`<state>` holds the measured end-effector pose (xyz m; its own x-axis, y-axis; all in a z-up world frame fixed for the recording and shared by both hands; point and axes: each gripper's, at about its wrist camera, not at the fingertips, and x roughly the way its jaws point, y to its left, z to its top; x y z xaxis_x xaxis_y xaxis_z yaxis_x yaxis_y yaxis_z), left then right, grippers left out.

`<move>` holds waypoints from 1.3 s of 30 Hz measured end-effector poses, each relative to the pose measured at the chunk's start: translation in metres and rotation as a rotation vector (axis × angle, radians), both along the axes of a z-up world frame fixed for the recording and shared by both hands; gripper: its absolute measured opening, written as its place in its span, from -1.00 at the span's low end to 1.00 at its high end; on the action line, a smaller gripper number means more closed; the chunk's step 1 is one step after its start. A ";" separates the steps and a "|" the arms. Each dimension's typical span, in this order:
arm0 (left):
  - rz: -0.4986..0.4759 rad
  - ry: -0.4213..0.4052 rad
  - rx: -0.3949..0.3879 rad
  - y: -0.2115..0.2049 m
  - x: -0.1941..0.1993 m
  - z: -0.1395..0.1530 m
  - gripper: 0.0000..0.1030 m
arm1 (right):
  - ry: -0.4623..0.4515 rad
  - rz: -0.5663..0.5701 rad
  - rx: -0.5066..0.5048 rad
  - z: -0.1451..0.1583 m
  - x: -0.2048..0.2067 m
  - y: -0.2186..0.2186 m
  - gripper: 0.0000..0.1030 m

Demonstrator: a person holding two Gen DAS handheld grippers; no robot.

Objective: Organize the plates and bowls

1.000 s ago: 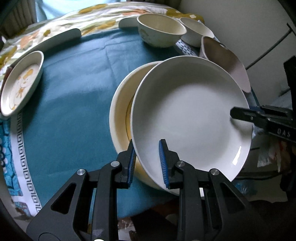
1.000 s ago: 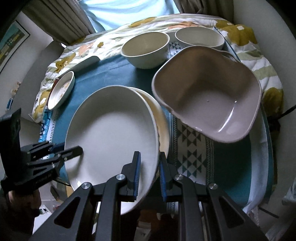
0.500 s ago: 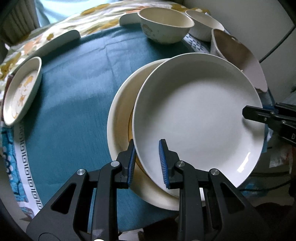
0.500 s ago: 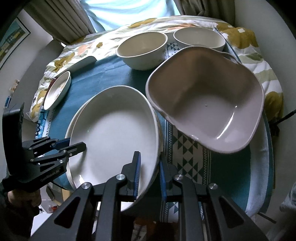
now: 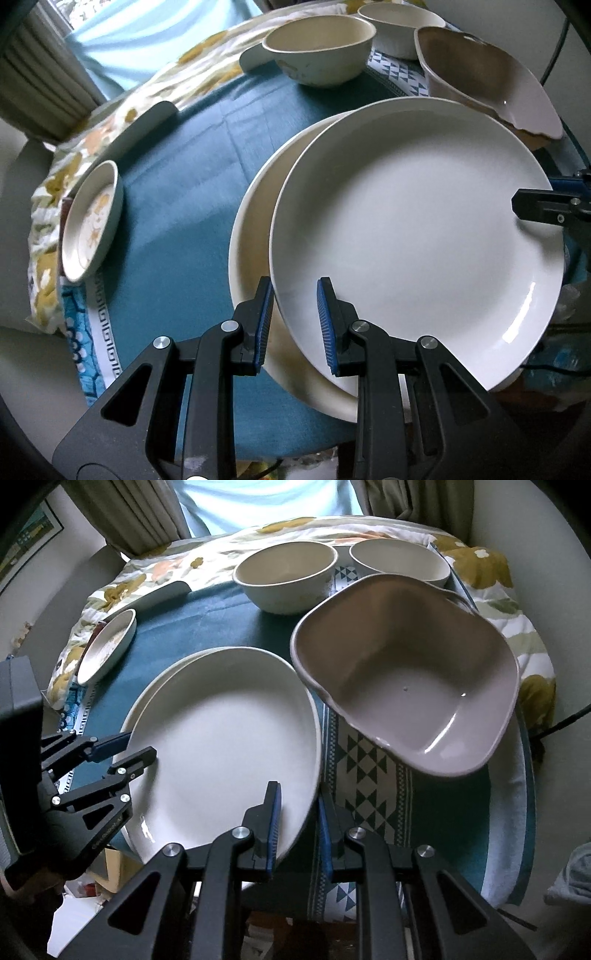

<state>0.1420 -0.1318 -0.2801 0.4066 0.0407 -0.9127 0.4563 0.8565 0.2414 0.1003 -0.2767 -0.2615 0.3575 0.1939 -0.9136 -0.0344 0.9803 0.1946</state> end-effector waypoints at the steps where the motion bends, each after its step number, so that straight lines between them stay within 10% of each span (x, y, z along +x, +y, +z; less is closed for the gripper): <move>1: -0.002 -0.005 0.010 0.000 0.000 0.000 -0.58 | -0.002 0.002 -0.002 0.000 0.000 0.000 -0.66; 18: 0.002 -0.064 0.056 0.004 -0.004 0.006 -0.58 | -0.032 0.032 -0.046 0.002 -0.001 0.013 -0.66; 30: 0.112 -0.095 -0.175 0.029 -0.010 0.077 -0.57 | -0.140 0.069 0.009 0.051 -0.002 0.012 -0.66; 33: 0.170 -0.156 -0.216 0.044 -0.014 0.108 -0.15 | -0.204 0.100 0.056 0.075 -0.001 0.014 -0.66; 35: 0.214 -0.221 -0.244 0.058 -0.019 0.127 0.96 | -0.235 0.130 0.079 0.088 0.003 0.019 -0.27; 37: 0.259 -0.301 -0.274 0.074 -0.026 0.145 1.00 | -0.270 0.171 0.089 0.102 0.010 0.028 0.73; 39: 0.307 -0.320 -0.275 0.092 -0.026 0.156 1.00 | -0.308 0.209 0.117 0.113 0.018 0.038 0.99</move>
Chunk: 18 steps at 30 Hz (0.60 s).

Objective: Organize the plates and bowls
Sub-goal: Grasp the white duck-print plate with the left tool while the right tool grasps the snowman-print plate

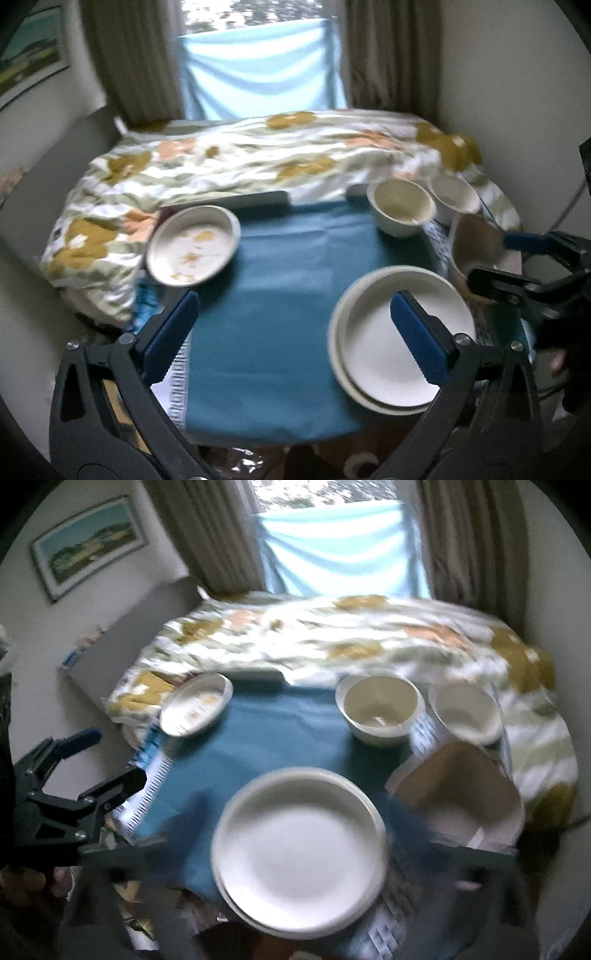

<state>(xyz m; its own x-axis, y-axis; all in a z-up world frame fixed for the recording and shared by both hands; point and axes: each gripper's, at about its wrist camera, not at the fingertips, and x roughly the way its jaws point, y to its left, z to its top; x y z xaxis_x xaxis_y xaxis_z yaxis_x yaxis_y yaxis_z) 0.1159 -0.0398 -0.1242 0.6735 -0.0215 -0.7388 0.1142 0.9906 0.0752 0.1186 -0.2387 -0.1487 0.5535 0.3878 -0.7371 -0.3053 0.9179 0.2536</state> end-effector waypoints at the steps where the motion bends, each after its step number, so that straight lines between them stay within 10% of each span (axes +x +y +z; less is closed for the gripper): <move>1: 0.028 0.000 -0.010 0.010 0.001 0.003 1.00 | -0.021 0.025 0.011 0.006 0.007 0.008 0.99; 18: 0.391 0.046 -0.293 0.216 0.071 -0.046 1.00 | 0.002 0.243 -0.103 0.000 0.174 0.202 1.00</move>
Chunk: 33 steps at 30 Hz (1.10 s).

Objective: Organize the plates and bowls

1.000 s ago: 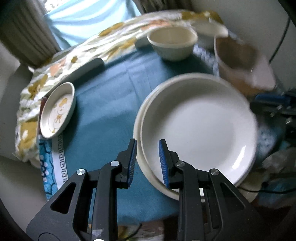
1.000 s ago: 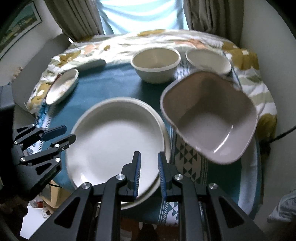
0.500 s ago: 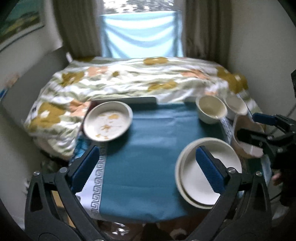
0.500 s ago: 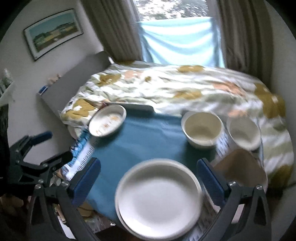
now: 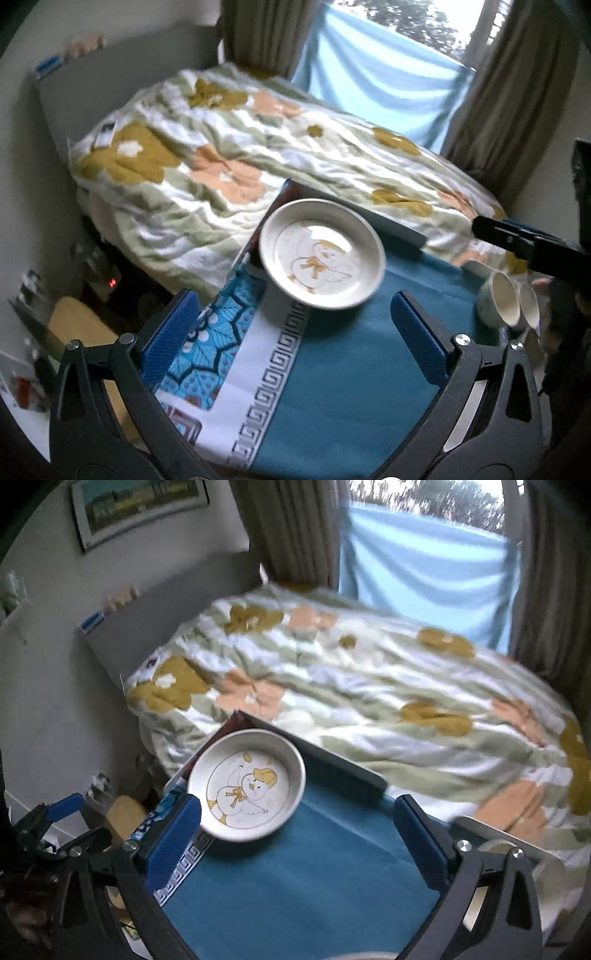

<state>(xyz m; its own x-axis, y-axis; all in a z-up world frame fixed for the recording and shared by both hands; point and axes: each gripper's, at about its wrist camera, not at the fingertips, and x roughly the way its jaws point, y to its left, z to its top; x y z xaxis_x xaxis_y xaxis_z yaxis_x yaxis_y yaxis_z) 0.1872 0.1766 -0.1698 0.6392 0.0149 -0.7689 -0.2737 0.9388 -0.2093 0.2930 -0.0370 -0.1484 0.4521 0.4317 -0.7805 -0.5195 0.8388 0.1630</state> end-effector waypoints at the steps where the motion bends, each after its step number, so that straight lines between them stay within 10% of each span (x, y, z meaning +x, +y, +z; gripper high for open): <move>1: 0.003 0.004 -0.020 0.006 0.006 -0.008 0.99 | 0.039 0.011 0.001 -0.013 0.013 0.010 0.99; 17: 0.013 0.168 -0.184 0.022 0.096 -0.123 -0.02 | 0.307 0.160 -0.031 -0.146 0.099 0.063 -0.32; 22: 0.013 0.180 -0.169 0.021 0.106 -0.129 -0.08 | 0.295 0.183 -0.015 -0.151 0.107 0.064 -0.53; 26: 0.047 0.219 -0.128 0.023 0.108 -0.135 -0.64 | 0.292 0.205 -0.016 -0.154 0.108 0.067 -0.71; 33: 0.064 0.219 -0.117 0.030 0.106 -0.136 -0.66 | 0.294 0.222 -0.020 -0.155 0.108 0.069 -0.72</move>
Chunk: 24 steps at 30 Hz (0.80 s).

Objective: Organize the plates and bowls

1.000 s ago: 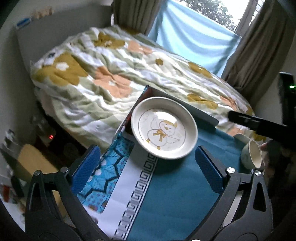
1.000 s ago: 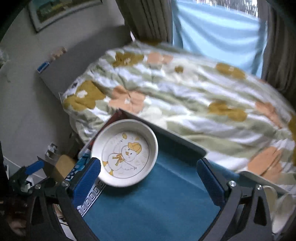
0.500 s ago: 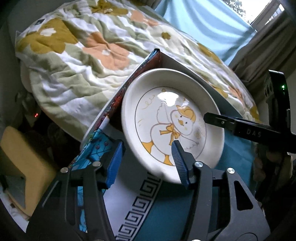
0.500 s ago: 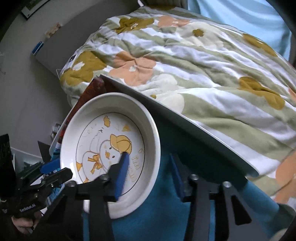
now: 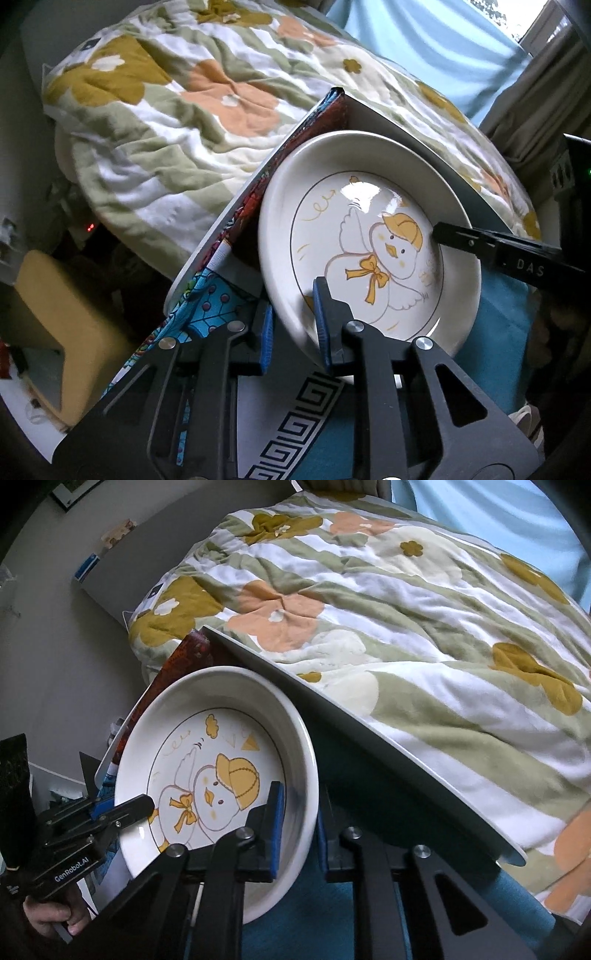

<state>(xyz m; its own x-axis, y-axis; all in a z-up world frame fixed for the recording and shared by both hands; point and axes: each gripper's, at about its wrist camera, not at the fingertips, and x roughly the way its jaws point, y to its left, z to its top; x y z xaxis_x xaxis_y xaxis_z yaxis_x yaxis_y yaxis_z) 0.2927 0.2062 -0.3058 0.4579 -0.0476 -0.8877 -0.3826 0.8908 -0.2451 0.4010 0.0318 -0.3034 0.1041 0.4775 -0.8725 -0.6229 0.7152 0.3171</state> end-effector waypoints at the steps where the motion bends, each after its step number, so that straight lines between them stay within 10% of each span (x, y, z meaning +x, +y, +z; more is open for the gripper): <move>1: -0.001 0.001 0.005 0.002 -0.001 0.000 -0.66 | -0.008 0.006 -0.006 0.001 -0.001 0.000 -0.72; 13: -0.054 -0.056 0.079 -0.021 -0.010 0.031 -0.66 | -0.083 -0.004 0.039 0.025 -0.022 -0.020 -0.72; 24: -0.240 -0.212 0.107 -0.068 -0.040 0.122 -0.66 | -0.207 -0.210 0.104 0.112 -0.091 -0.088 -0.72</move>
